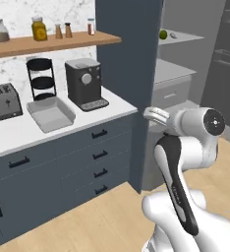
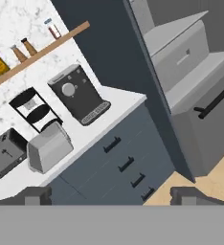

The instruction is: Place one lime and one fish in each tupperware on the nearby counter, to pack two identical lunches.

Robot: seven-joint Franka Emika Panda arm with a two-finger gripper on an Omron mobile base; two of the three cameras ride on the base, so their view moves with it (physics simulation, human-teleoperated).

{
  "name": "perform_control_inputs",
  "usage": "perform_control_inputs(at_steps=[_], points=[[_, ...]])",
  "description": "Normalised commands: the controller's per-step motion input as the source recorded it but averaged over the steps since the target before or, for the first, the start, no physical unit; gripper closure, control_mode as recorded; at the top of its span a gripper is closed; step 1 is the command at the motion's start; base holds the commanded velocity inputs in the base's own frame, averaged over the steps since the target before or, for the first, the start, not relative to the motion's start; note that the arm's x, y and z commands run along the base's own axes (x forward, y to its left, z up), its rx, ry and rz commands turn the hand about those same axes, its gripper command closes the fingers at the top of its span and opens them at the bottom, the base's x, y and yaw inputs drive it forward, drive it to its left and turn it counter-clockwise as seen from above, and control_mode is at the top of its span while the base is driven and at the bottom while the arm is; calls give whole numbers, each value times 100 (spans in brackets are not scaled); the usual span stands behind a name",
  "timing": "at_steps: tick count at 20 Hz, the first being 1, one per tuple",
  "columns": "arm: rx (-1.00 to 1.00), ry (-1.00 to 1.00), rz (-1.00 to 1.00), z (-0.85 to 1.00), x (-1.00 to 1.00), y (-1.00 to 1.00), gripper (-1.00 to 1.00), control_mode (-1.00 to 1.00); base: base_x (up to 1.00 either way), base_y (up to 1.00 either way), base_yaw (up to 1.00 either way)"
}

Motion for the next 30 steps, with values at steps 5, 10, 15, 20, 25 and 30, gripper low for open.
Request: perform_control_inputs(at_steps=[5, 10, 15, 20, 25, 30], points=[[0, 0, 0, 0, 0, 0, -100, 100, 93, -100, 2], [0, 0, 0, 0, 0, 0, -100, 100, 78, -100, 17], [0, 0, 0, 0, 0, 0, -100, 100, 46, -97, 30], [0, 0, 0, 0, 0, 0, -100, 100, 0, -64, 50], [0, 0, 0, 0, 0, 0, -100, 100, 3, -12, 9], [0, 0, 0, 0, 0, 0, -100, 100, 65, -43, 3]])
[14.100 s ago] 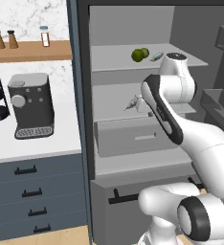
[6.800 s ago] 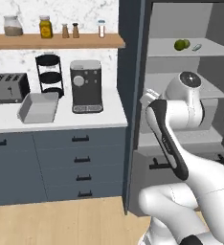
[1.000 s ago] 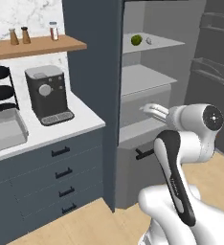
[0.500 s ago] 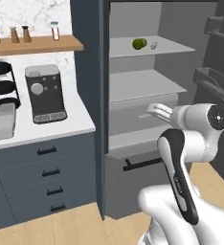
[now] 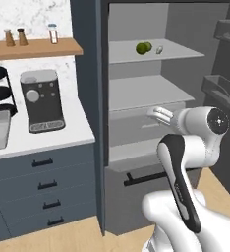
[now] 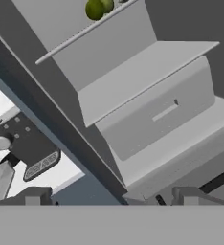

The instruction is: Place one lime and one fish in each tupperware on the nearby counter, to pack two identical lunches.

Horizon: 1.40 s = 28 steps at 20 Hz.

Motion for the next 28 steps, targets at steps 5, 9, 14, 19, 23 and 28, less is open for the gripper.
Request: perform_control_inputs(at_steps=[5, 9, 14, 19, 23, 28], points=[[0, 0, 0, 0, 0, 0, -100, 100, 35, -7, -2], [0, 0, 0, 0, 0, 0, -100, 100, 9, -18, 0], [0, 0, 0, 0, 0, 0, -100, 100, 75, -34, -2], [0, 0, 0, 0, 0, 0, -100, 100, 87, -11, -1], [5, 5, -7, 12, 3, -18, -100, -100, 45, -28, -9], [12, 2, -28, 98, -2, -41, -100, -100, 0, 0, 0]])
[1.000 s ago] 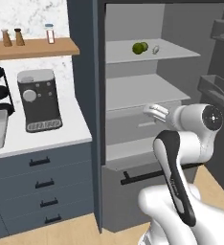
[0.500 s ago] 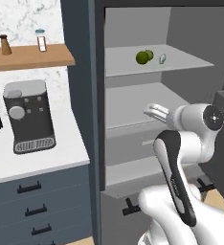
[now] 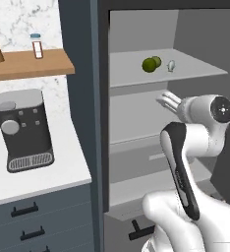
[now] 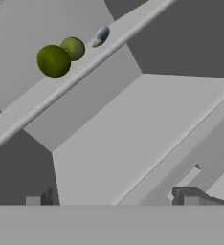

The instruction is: Place one lime and one fish in each tupperware on the nearby counter, to pack two identical lunches.

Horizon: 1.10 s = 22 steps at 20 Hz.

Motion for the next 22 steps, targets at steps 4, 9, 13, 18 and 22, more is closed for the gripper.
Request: perform_control_inputs(at_steps=[4, 9, 13, 18, 22], points=[[2, 0, -5, 100, 6, 0, -100, -100, 0, 0, 0], [3, 21, 2, 100, 4, -28, -100, -100, 0, 0, 0], [-11, 28, 32, 28, 11, -10, -100, -100, 0, 0, 0], [-24, -9, 18, 2, 23, 12, -100, -100, 0, 0, 0], [-26, -20, 16, 0, 82, -1, -100, -100, 0, 0, 0]])
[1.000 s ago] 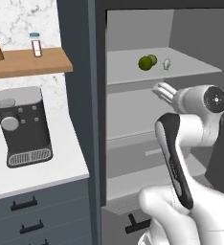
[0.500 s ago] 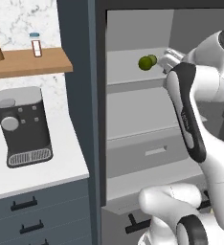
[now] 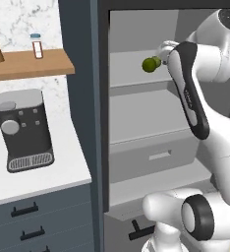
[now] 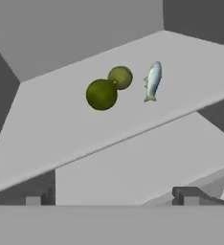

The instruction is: Place one lime and one fish in each tupperware on the nearby counter, to pack two identical lunches.

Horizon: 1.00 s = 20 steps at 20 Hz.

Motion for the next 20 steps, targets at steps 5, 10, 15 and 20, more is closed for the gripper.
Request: perform_control_inputs(at_steps=[5, 10, 15, 20], points=[[-18, -9, 2, -6, 100, 0, -100, -100, 0, 0, 0], [-3, 5, -1, -7, 94, -1, -100, -100, 0, 0, 0], [0, 10, 0, -33, 72, 0, -100, -100, 0, 0, 0], [-2, 3, 0, -25, 65, 0, -100, -100, 0, 0, 0]])
